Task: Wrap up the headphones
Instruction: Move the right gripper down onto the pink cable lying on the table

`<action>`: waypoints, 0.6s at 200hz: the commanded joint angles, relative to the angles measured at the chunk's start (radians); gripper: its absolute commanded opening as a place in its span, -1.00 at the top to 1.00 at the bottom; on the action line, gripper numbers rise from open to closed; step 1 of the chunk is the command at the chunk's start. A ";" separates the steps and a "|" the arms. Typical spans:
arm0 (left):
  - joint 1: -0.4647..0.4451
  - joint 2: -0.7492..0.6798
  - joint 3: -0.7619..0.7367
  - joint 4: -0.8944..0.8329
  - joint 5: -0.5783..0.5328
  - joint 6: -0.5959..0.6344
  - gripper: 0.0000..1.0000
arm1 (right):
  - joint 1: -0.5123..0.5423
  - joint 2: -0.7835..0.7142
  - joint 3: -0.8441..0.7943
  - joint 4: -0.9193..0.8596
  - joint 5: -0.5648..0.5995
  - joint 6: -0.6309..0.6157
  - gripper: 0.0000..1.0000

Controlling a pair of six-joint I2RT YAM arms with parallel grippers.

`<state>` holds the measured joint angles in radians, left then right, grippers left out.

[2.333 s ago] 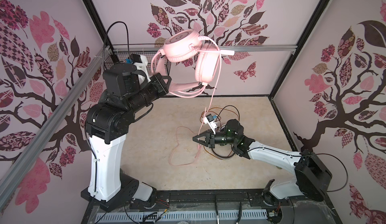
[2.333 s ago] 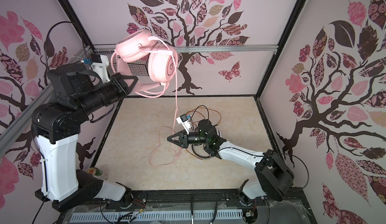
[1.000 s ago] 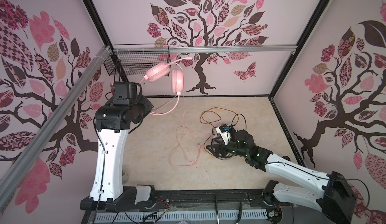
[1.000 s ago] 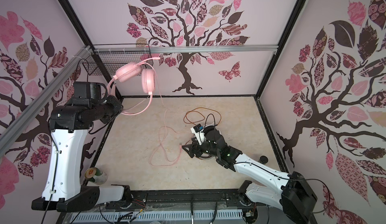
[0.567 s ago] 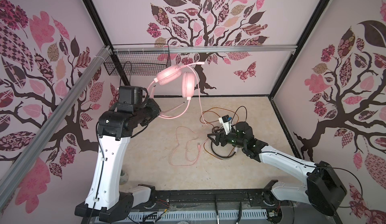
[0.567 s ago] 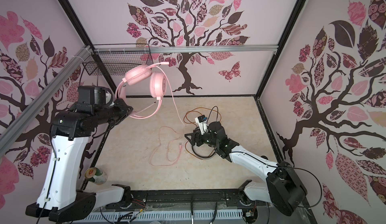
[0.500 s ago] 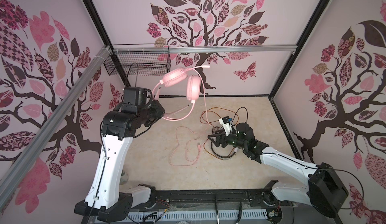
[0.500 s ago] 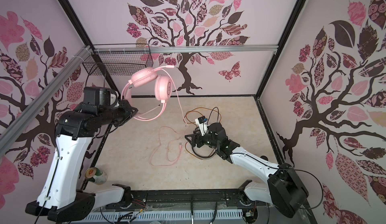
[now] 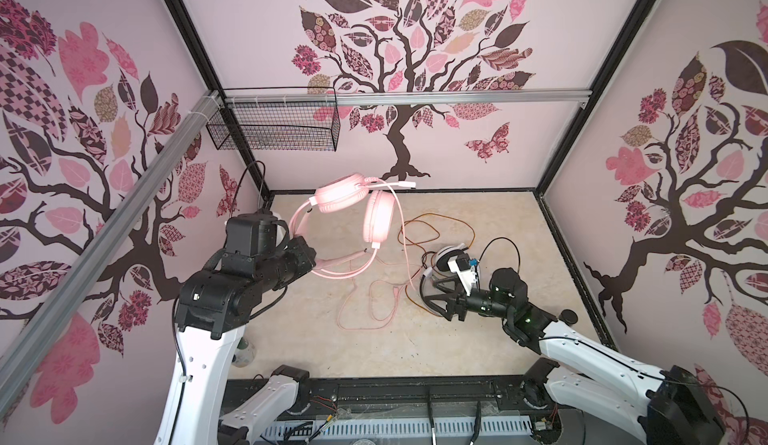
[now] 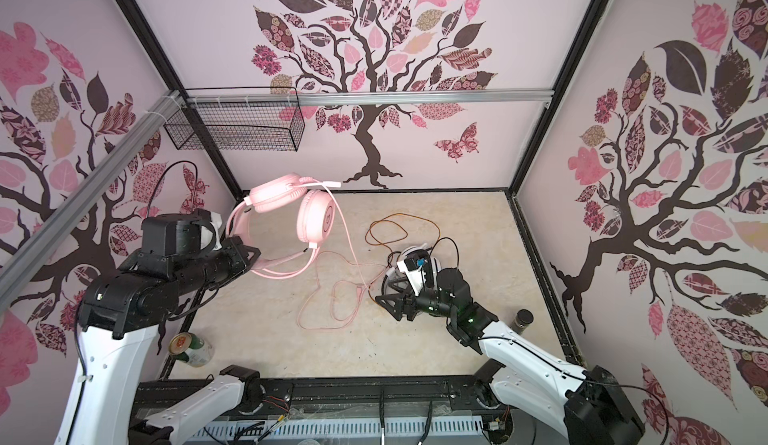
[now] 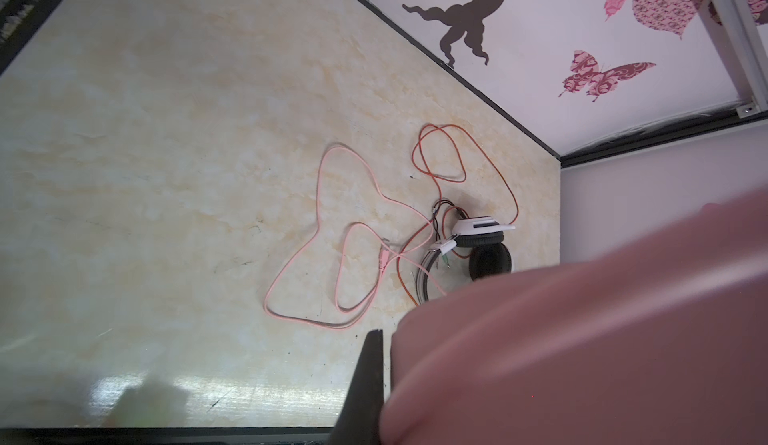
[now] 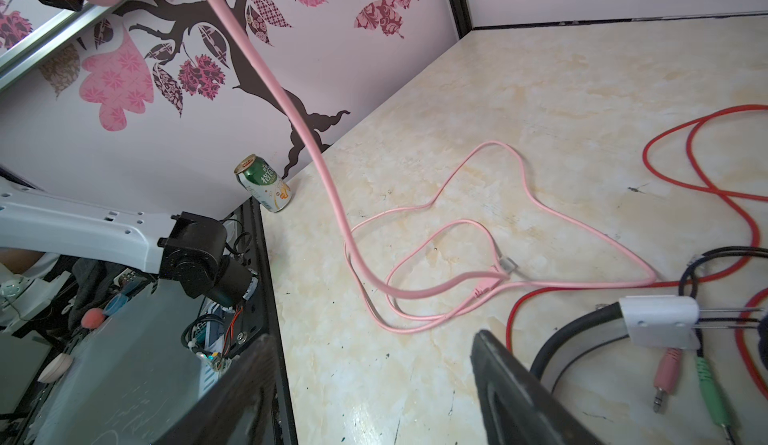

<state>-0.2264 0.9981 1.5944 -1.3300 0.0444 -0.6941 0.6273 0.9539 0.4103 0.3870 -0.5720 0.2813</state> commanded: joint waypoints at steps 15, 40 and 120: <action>0.024 -0.011 -0.009 0.041 -0.038 0.022 1.00 | 0.026 0.098 -0.003 0.137 0.012 -0.046 -0.53; 0.027 -0.020 -0.026 0.042 -0.035 0.021 1.00 | 0.048 0.247 -0.040 0.379 0.016 -0.158 -0.58; 0.030 -0.081 0.007 -0.006 -0.123 0.051 1.00 | 0.049 0.654 -0.032 0.814 0.019 -0.202 -0.62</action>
<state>-0.2005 0.9688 1.5791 -1.3815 -0.0586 -0.6456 0.6720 1.5448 0.3588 1.0218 -0.5758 0.0834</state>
